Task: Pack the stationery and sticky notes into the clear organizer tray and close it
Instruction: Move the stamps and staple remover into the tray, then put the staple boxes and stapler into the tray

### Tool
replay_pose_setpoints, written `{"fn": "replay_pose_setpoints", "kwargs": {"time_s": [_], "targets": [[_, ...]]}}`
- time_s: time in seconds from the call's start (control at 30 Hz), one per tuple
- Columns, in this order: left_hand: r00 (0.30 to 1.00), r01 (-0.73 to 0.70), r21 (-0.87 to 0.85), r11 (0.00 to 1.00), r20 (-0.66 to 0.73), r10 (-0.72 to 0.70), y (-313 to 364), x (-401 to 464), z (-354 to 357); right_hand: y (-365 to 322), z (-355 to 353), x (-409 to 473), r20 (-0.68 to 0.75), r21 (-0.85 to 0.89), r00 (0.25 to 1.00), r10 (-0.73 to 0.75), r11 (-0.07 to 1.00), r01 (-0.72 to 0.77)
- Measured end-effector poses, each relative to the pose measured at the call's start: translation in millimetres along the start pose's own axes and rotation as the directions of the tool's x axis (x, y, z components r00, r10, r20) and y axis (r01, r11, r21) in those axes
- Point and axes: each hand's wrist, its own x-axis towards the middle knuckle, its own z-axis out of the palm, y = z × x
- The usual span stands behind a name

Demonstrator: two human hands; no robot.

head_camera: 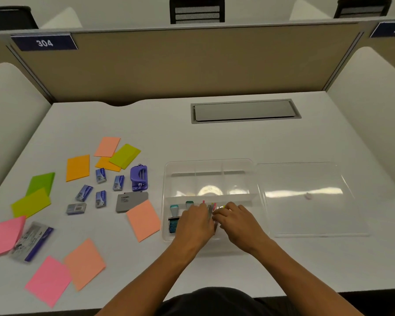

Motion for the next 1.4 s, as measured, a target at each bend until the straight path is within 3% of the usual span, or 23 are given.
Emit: {"fn": "replay_pose_setpoints", "kwargs": {"time_s": [0.17, 0.43, 0.7, 0.9, 1.4], "targets": [[0.999, -0.005, -0.014, 1.0, 0.035, 0.005, 2, -2, 7, -2, 0, 1, 0.052, 0.031, 0.998, 0.033, 0.999, -0.035], [0.999, 0.046, -0.16, 0.986, 0.03, -0.042, -6, -5, 11, -8, 0, 4, -0.028, 0.16, 0.997, 0.078, 0.984, -0.072], [0.986, 0.026, -0.386, 0.922, -0.141, -0.086, -24, -25, -6, -25, -10, 17, -0.083, 0.357, 0.99, 0.11, 0.931, -0.074], [0.939, 0.005, -0.321, 0.947, -0.323, -0.114, -57, -38, -25, -47, -19, 40, -0.06, 0.436, 0.996, 0.071, 0.899, -0.038], [0.825, 0.33, -0.313, 0.891, -0.363, -0.433, -163, -78, -41, -131, -17, 96, 0.138, 0.407, 0.983, -0.125, 0.912, 0.058]]}}
